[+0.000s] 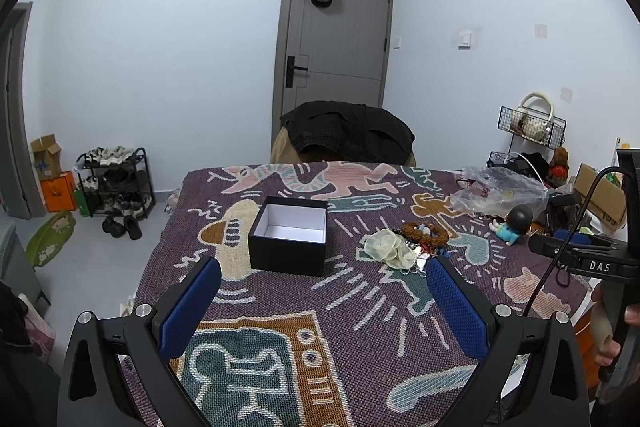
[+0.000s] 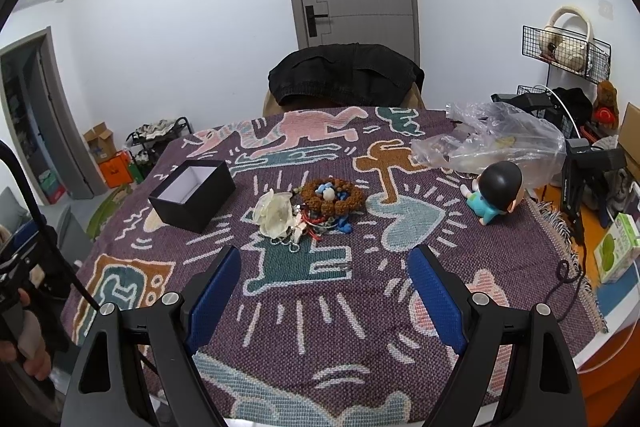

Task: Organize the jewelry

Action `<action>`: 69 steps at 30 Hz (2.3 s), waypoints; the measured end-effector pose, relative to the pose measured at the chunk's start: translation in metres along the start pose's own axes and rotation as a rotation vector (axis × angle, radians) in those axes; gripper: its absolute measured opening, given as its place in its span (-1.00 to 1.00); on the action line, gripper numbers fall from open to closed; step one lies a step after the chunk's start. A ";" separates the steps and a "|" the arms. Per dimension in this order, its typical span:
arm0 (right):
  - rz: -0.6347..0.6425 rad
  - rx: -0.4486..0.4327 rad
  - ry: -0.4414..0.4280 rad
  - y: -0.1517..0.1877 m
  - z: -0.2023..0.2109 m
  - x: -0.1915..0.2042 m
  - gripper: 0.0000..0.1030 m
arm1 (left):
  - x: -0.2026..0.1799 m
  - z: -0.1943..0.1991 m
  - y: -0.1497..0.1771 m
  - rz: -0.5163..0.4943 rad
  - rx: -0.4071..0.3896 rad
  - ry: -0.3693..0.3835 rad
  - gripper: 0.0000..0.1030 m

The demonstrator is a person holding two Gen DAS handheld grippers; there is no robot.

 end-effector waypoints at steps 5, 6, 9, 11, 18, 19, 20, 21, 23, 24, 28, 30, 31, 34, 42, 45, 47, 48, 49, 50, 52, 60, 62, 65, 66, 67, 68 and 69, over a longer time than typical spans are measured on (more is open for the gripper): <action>-0.004 0.009 -0.009 0.001 -0.002 -0.001 0.67 | -0.002 -0.005 0.002 -0.006 0.011 0.006 0.99; -0.006 0.012 -0.012 0.001 -0.003 -0.001 0.67 | -0.003 -0.006 0.003 -0.007 0.014 0.008 0.99; -0.002 0.012 -0.014 0.002 -0.005 -0.001 0.67 | -0.003 -0.008 0.002 -0.003 0.020 0.023 0.99; -0.002 0.014 -0.021 0.001 -0.007 -0.001 0.67 | -0.004 -0.011 0.001 -0.001 0.022 0.029 0.99; -0.019 0.070 -0.059 0.005 -0.030 -0.008 0.66 | -0.006 -0.036 0.003 0.024 0.071 0.067 0.98; -0.029 0.083 -0.072 0.006 -0.034 -0.010 0.65 | -0.007 -0.039 0.003 0.026 0.074 0.073 0.97; -0.037 0.091 -0.081 0.006 -0.037 -0.011 0.64 | -0.008 -0.042 0.003 0.026 0.078 0.077 0.97; -0.045 0.101 -0.088 0.007 -0.041 -0.013 0.61 | -0.009 -0.046 0.002 0.025 0.083 0.079 0.96; -0.057 0.126 -0.091 0.009 -0.049 -0.015 0.40 | -0.012 -0.053 0.002 0.020 0.095 0.088 0.91; -0.068 0.143 -0.100 0.009 -0.053 -0.017 0.35 | -0.014 -0.057 0.001 0.018 0.102 0.092 0.90; -0.107 0.191 -0.130 0.012 -0.070 -0.022 0.14 | -0.018 -0.073 0.000 0.014 0.132 0.118 0.79; -0.124 0.212 -0.144 0.013 -0.077 -0.024 0.07 | -0.019 -0.083 -0.001 0.019 0.151 0.128 0.70; -0.129 0.221 -0.149 0.013 -0.081 -0.025 0.00 | -0.020 -0.089 -0.001 0.023 0.161 0.133 0.66; -0.136 0.247 -0.158 0.014 -0.093 -0.026 -0.22 | -0.019 -0.102 0.001 0.031 0.187 0.143 0.56; -0.119 0.314 -0.135 0.017 -0.127 -0.025 -0.36 | -0.025 -0.140 0.004 0.020 0.261 0.170 0.35; -0.113 0.341 -0.121 0.020 -0.141 -0.026 -0.43 | -0.026 -0.151 0.005 0.030 0.283 0.175 0.32; -0.109 0.364 -0.120 0.023 -0.149 -0.025 -0.43 | -0.026 -0.160 0.005 0.037 0.303 0.184 0.26; -0.107 0.371 -0.116 0.024 -0.152 -0.024 -0.43 | -0.027 -0.164 0.005 0.038 0.312 0.186 0.26; -0.103 0.376 -0.111 0.024 -0.155 -0.024 -0.43 | -0.027 -0.168 0.005 0.039 0.318 0.186 0.26; -0.096 0.382 -0.110 0.025 -0.158 -0.023 -0.43 | -0.028 -0.173 0.004 0.040 0.324 0.187 0.25; -0.080 0.390 -0.104 0.026 -0.161 -0.020 -0.43 | -0.029 -0.180 0.003 0.045 0.337 0.193 0.24; 0.033 0.372 -0.010 0.024 -0.166 -0.010 -0.73 | -0.034 -0.213 0.002 0.054 0.389 0.199 0.12; 0.032 0.366 -0.018 0.024 -0.166 -0.012 -0.74 | -0.036 -0.221 0.003 0.057 0.402 0.200 0.12; 0.000 0.352 -0.022 0.024 -0.164 -0.021 -0.75 | -0.039 -0.231 0.005 0.045 0.419 0.197 0.12; -0.014 0.343 -0.023 0.024 -0.162 -0.024 -0.75 | -0.041 -0.236 0.006 0.040 0.427 0.194 0.12; -0.025 0.334 -0.028 0.024 -0.160 -0.027 -0.75 | -0.041 -0.239 0.007 0.037 0.434 0.189 0.12; -0.034 0.326 -0.032 0.023 -0.158 -0.028 -0.75 | -0.041 -0.245 0.008 0.034 0.443 0.182 0.12; -0.040 0.315 -0.032 0.021 -0.156 -0.030 -0.75 | -0.042 -0.249 0.009 0.033 0.448 0.179 0.12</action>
Point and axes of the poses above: each gripper's, at about its wrist camera, not at the fingertips, and z roughly against the way its jaws point, x to its left, y to its underside, the point moved 3 cm from there along -z, roughly the way its jaws point, and after that the axes turned 8 degrees about y, right-handed, at the moved point
